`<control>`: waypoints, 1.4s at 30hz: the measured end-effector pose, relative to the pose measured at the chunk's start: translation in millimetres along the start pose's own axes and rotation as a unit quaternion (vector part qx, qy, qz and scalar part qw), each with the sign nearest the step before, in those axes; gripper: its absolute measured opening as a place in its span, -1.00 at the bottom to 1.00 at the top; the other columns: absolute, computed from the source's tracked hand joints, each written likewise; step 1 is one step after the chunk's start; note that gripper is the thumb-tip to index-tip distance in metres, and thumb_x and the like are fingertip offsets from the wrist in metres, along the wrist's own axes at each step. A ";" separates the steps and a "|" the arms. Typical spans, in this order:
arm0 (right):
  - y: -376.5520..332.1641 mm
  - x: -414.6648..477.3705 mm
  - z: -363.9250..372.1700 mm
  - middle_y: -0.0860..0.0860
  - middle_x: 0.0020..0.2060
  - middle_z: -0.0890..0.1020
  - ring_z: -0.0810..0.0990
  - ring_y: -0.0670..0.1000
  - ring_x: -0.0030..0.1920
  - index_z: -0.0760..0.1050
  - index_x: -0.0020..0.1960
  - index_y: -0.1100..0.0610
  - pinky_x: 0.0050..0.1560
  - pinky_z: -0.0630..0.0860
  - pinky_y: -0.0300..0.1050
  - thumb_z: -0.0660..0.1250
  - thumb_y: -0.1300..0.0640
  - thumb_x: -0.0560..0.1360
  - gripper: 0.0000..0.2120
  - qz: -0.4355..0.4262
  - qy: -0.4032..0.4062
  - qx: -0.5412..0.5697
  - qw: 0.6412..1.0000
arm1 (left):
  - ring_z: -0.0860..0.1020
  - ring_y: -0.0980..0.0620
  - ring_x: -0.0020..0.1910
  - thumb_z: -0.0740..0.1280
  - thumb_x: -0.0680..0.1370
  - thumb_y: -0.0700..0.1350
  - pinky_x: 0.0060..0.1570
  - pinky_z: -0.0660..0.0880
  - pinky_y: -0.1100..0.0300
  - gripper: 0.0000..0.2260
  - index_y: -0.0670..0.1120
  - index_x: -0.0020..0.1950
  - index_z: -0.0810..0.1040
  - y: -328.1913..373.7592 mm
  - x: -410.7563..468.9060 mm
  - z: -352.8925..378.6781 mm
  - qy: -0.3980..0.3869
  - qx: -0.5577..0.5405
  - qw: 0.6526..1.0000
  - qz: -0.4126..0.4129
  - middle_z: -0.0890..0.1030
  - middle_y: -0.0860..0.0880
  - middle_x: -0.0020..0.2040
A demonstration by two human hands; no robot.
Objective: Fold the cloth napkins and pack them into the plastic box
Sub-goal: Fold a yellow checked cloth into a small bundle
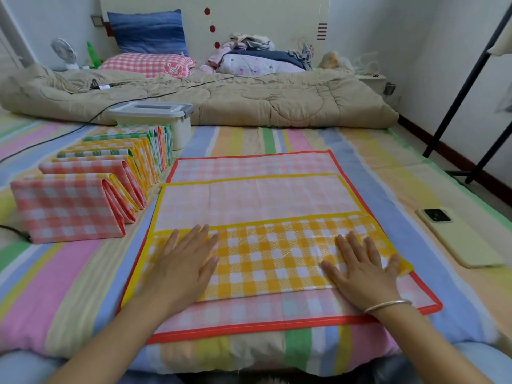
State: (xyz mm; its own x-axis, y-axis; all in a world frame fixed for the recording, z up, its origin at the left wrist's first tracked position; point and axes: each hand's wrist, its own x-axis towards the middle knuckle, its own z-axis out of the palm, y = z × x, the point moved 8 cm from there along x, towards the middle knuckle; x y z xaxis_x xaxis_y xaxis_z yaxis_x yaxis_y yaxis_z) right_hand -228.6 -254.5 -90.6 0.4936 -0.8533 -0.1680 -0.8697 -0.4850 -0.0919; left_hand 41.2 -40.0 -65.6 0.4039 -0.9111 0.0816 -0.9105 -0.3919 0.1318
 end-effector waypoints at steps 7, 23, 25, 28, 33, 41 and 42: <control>-6.4 -7.7 0.3 -0.14 0.55 -0.27 -0.28 0.05 0.56 -0.25 0.57 -0.18 0.43 -0.26 0.42 -0.21 -0.49 0.45 -0.22 0.002 -0.012 0.007 1.000 | -0.30 0.26 0.55 -0.49 0.48 0.41 0.55 -0.27 -0.03 -0.30 0.26 0.58 -0.10 -31.5 -11.5 20.6 -0.009 -0.015 0.999 -0.031 -0.16 0.18 0.61; -107.1 91.6 -86.2 0.01 0.37 0.45 0.30 0.13 0.41 0.42 0.36 -0.07 0.43 0.17 0.04 0.17 -0.15 0.59 -0.61 -0.158 0.131 0.024 0.978 | 0.17 0.03 0.56 -0.14 0.43 0.35 0.55 0.03 0.06 -0.25 0.11 0.55 0.30 94.8 59.3 -3.6 -0.026 -0.083 0.992 0.096 0.22 0.08 0.59; -133.9 114.6 -85.3 0.01 0.42 0.38 0.27 0.13 0.44 0.37 0.41 -0.06 0.45 0.15 0.05 0.19 -0.10 0.59 -0.60 -0.200 0.119 0.009 0.973 | 0.02 0.04 0.60 -0.19 0.43 0.35 0.56 -0.12 0.02 -0.23 0.12 0.60 0.18 103.9 63.1 13.9 -0.048 -0.037 0.991 0.121 0.06 0.10 0.63; -165.4 145.6 -76.1 0.02 0.55 0.14 0.09 0.13 0.53 0.15 0.53 -0.08 0.50 0.04 0.18 0.16 -0.07 0.61 -0.49 -0.235 0.059 -0.054 0.969 | 0.01 0.01 0.61 -0.13 0.52 0.33 0.56 -0.10 -0.01 -0.32 0.13 0.60 0.16 103.6 63.0 28.2 -0.044 -0.047 0.988 0.143 0.06 0.09 0.63; -183.8 175.6 -46.6 -0.04 0.56 -0.02 -0.06 0.14 0.55 -0.04 0.57 -0.10 0.43 0.02 0.39 0.12 -0.20 0.59 -0.37 -0.210 -0.062 -0.138 0.966 | 0.01 0.00 0.61 -0.06 0.59 0.30 0.56 -0.06 -0.06 -0.40 0.14 0.61 0.16 98.9 58.9 34.7 -0.028 -0.063 0.986 0.154 0.06 0.10 0.63; -182.3 185.9 -49.6 -0.03 0.49 0.21 0.16 0.14 0.47 0.13 0.52 -0.14 0.42 0.17 0.21 0.27 -0.29 0.46 -0.30 -0.232 -0.005 -0.098 0.968 | 0.05 -0.02 0.60 -0.05 0.61 0.27 0.55 0.01 -0.10 -0.43 0.13 0.61 0.16 98.0 57.0 36.3 -0.014 -0.067 0.985 0.160 0.11 0.08 0.63; -182.8 187.9 -54.3 0.00 0.47 0.25 0.20 0.15 0.45 0.14 0.52 -0.14 0.41 0.19 0.18 0.30 -0.32 0.43 -0.26 -0.231 0.004 -0.098 0.968 | 0.05 -0.02 0.60 -0.04 0.61 0.27 0.55 0.01 -0.10 -0.43 0.13 0.61 0.16 97.7 56.8 36.6 -0.012 -0.070 0.985 0.160 0.12 0.07 0.62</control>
State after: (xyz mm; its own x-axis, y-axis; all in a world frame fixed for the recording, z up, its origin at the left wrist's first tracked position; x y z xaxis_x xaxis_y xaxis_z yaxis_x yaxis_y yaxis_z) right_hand 23.3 -336.6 -52.1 0.8300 -0.5385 -0.1452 -0.5401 -0.8410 0.0320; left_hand -28.0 -134.7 -84.3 0.0949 -0.9884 0.1185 -0.9692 -0.0645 0.2377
